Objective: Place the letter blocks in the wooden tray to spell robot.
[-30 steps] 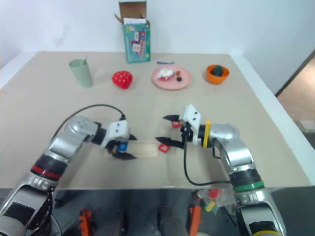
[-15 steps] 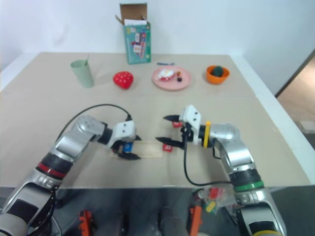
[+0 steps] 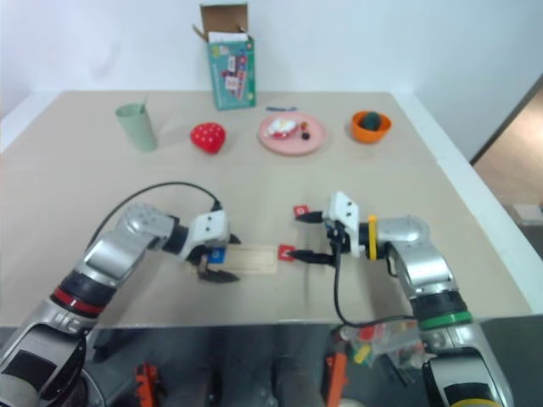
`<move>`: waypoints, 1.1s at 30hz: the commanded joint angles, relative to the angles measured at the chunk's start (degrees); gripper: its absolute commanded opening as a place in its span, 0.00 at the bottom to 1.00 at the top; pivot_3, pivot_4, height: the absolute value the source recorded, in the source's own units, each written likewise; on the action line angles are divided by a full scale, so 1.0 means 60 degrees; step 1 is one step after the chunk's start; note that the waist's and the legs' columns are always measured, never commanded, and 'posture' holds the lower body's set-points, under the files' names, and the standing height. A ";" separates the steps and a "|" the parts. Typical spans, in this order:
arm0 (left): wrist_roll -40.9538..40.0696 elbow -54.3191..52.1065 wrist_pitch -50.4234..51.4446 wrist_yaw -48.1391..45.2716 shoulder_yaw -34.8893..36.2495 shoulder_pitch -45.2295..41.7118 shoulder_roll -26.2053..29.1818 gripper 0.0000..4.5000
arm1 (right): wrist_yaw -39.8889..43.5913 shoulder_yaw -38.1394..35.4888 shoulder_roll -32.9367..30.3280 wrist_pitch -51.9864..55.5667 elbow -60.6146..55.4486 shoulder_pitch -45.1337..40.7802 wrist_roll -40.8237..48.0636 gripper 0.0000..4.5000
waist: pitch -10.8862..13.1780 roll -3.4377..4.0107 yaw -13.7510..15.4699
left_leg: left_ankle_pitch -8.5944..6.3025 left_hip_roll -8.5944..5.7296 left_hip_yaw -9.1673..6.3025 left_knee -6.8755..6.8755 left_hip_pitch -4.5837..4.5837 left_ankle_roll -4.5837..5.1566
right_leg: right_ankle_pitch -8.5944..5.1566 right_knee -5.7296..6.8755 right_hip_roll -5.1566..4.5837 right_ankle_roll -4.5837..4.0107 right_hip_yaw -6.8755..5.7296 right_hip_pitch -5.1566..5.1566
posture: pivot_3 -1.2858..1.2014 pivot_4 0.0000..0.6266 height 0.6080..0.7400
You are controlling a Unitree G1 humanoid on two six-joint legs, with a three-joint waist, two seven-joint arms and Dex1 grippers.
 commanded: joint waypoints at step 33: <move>-0.2966 -0.4133 0.1656 0.3555 0.2697 0.2918 0.0761 1.00 | -0.0108 0.0165 0.0404 0.0318 0.0348 -0.0254 -0.0534 0.26 | 0.0022 0.0034 0.0009 | 0.0002 0.0013 0.0004 -0.0004 0.0011 -0.0004 | 0.0012 0.0000 0.0009 -0.0017 0.0000 0.0002 | 0.52 0.24 1.00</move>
